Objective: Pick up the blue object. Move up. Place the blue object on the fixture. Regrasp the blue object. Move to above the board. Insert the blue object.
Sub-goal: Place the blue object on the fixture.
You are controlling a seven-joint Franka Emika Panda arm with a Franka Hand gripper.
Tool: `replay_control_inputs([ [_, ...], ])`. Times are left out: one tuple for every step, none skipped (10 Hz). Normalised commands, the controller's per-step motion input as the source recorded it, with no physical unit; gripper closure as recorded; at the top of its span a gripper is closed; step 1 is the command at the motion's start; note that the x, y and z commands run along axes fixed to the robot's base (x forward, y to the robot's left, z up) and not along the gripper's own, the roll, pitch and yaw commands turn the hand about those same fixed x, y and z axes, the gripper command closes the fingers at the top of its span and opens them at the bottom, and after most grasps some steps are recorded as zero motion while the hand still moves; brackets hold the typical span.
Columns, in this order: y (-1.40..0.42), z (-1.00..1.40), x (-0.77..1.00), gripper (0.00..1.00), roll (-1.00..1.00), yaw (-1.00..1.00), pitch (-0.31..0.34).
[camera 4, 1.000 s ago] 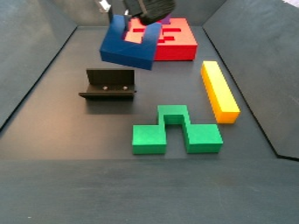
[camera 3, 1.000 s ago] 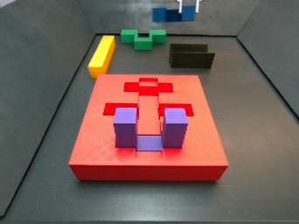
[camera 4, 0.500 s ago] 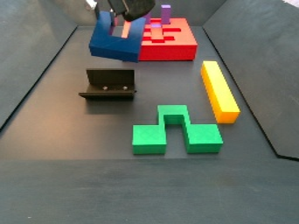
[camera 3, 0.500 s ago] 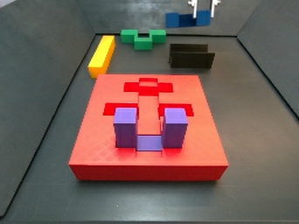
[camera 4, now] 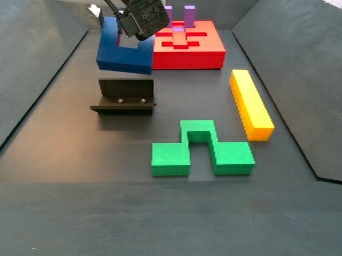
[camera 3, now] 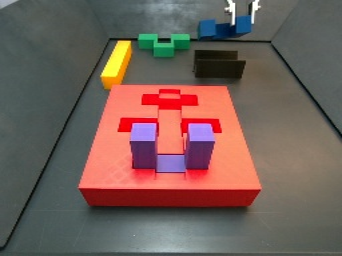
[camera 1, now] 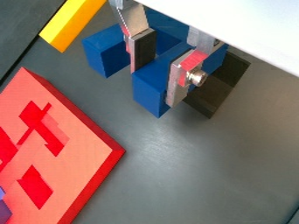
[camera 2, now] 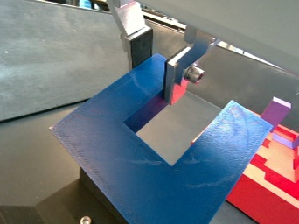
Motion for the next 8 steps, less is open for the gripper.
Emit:
replay_control_inputs([
  [0.12,0.00,0.65,1.00,-0.77,-0.30,0.149],
  [0.04,0.00,0.64,1.00,-0.82,-0.37,0.154],
  [0.03,0.00,0.61,1.00,-0.80,-0.41,0.183],
  [0.07,-0.06,0.65,1.00,-0.66,-0.32,0.277],
  [0.09,-0.13,0.63,1.00,-0.51,-0.24,0.289],
  [0.02,-0.40,0.67,1.00,-0.17,-0.18,0.266],
  [0.02,-0.59,0.74,1.00,-0.01,-0.18,0.237],
  [0.11,-0.63,0.67,1.00,-0.13,-0.16,0.151],
])
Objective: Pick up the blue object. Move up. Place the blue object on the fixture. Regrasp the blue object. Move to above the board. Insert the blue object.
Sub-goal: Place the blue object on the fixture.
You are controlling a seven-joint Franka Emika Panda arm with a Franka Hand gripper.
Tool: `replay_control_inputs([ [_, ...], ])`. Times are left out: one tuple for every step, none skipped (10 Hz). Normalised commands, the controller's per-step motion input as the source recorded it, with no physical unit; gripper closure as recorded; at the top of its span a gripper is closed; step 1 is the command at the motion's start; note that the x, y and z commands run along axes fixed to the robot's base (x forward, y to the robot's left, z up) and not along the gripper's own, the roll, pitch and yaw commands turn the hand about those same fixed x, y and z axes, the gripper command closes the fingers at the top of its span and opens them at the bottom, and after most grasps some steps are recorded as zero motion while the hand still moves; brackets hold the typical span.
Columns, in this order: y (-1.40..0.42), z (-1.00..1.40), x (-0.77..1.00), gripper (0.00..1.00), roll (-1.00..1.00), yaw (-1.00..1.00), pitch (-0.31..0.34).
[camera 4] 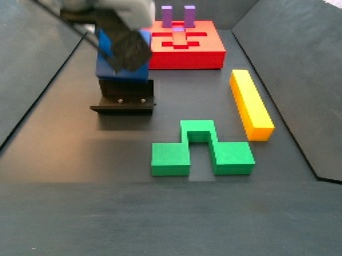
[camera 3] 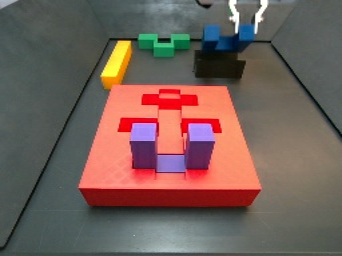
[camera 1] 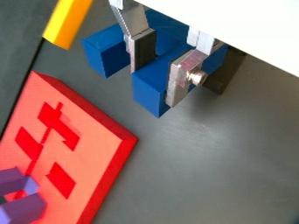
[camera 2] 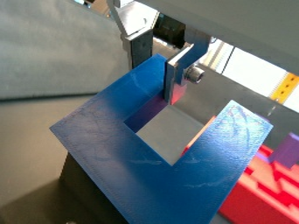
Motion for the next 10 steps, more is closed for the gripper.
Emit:
replay_control_inputs([
  [0.18,-0.57,0.53,1.00,-0.29,-0.09,0.091],
  [0.37,-0.32,0.32,1.00,-0.41,-0.05,0.143],
  [0.50,0.00,0.29,1.00,-0.45,-0.04,0.277],
  [0.48,0.00,0.27,1.00,-0.54,0.00,0.251],
  [0.43,-0.03,0.22,1.00,-0.63,0.00,0.140],
  [0.37,-0.23,0.12,1.00,-0.55,0.00,0.017],
  [0.20,-0.25,0.06,1.00,-0.23,0.00,0.000],
  [0.08,-0.30,0.05,1.00,0.00,0.00,0.000],
  [0.00,-0.34,0.00,1.00,0.34,-0.17,0.009],
  [0.00,-0.21,0.00,1.00,0.32,-0.21,0.071],
])
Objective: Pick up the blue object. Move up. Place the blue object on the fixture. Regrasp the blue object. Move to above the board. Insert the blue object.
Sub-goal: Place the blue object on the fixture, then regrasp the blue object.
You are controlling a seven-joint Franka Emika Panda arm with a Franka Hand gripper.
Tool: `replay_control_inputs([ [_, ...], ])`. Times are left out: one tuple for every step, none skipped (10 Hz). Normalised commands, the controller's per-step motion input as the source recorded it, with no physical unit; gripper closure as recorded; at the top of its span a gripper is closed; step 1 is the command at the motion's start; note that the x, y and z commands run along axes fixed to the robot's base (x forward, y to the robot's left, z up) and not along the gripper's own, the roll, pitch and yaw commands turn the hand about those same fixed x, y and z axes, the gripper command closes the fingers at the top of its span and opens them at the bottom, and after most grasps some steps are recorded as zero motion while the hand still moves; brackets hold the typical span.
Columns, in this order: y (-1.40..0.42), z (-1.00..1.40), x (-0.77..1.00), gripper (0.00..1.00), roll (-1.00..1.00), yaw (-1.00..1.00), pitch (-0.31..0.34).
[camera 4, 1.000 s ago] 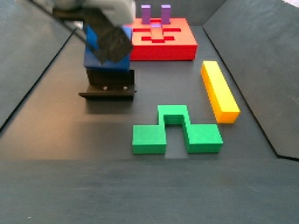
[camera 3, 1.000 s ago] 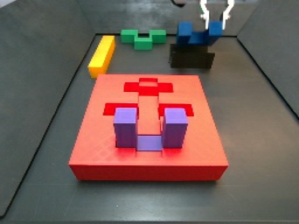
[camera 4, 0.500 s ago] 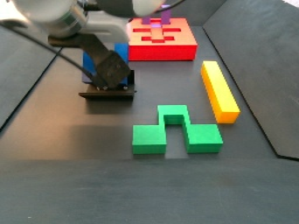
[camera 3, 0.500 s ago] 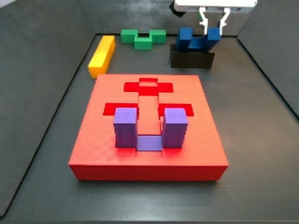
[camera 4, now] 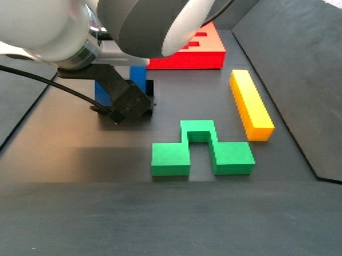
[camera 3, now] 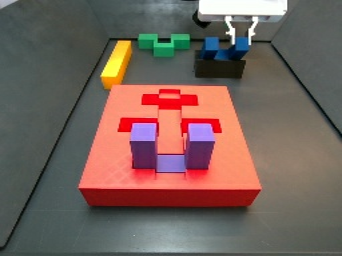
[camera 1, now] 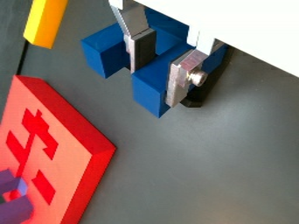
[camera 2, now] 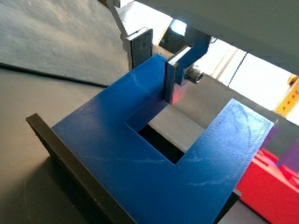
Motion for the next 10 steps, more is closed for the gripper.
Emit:
replay_control_inputs([
  [0.00,0.00,0.00,1.00,0.01,0.00,0.000],
  [0.00,0.00,0.00,1.00,0.01,0.00,0.000],
  [0.00,0.00,0.00,1.00,0.02,0.00,0.000],
  [0.00,0.00,0.00,0.00,0.00,0.00,0.000],
  [0.00,0.00,0.06,0.00,0.00,0.00,0.006],
  [0.00,0.00,0.07,0.00,0.00,0.00,0.006],
  [0.00,0.00,0.08,0.00,0.00,0.00,0.009],
  [0.00,0.00,0.09,0.00,0.00,0.00,0.020],
  [0.00,0.04,0.15,0.00,0.14,0.00,0.069],
  [-0.04,0.31,0.25,0.00,0.92,0.00,0.214],
])
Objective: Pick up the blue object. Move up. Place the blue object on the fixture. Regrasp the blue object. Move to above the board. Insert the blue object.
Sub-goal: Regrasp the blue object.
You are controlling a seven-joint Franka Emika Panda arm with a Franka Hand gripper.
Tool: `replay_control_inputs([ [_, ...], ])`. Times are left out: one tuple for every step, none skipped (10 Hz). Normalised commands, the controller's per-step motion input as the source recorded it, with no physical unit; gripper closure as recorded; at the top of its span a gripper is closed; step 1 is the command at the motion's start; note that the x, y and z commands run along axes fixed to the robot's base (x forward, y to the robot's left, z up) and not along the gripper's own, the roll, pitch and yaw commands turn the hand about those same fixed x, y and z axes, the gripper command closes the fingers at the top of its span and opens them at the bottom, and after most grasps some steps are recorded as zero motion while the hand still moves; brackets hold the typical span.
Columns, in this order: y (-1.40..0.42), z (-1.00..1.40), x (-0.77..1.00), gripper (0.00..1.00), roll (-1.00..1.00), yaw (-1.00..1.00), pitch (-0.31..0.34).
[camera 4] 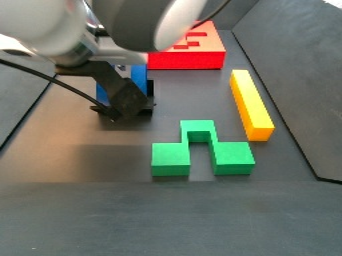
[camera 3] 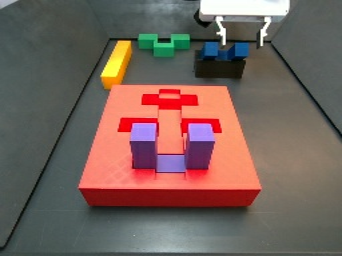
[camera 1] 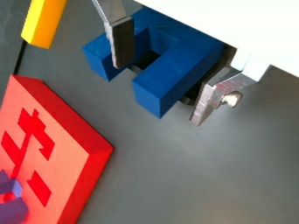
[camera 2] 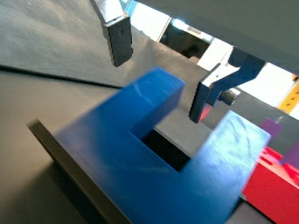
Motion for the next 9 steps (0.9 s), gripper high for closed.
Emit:
replay_control_inputs([
  [-0.16,0.10,0.26,0.00,1.00,0.00,0.297],
  [-0.16,0.09,0.26,0.00,1.00,0.00,0.289],
  [-0.17,0.09,0.26,0.00,1.00,0.00,0.277],
  [-0.18,0.09,0.23,0.00,1.00,0.00,0.269],
  [-0.24,0.09,0.02,0.00,1.00,0.00,0.197],
  [-0.28,0.09,-0.12,0.00,1.00,0.08,0.086],
  [-0.26,0.15,-0.23,0.00,1.00,0.08,0.040],
  [-0.23,0.17,-0.27,0.00,1.00,0.09,0.023],
  [-0.26,0.09,-0.24,0.00,1.00,0.07,0.000],
])
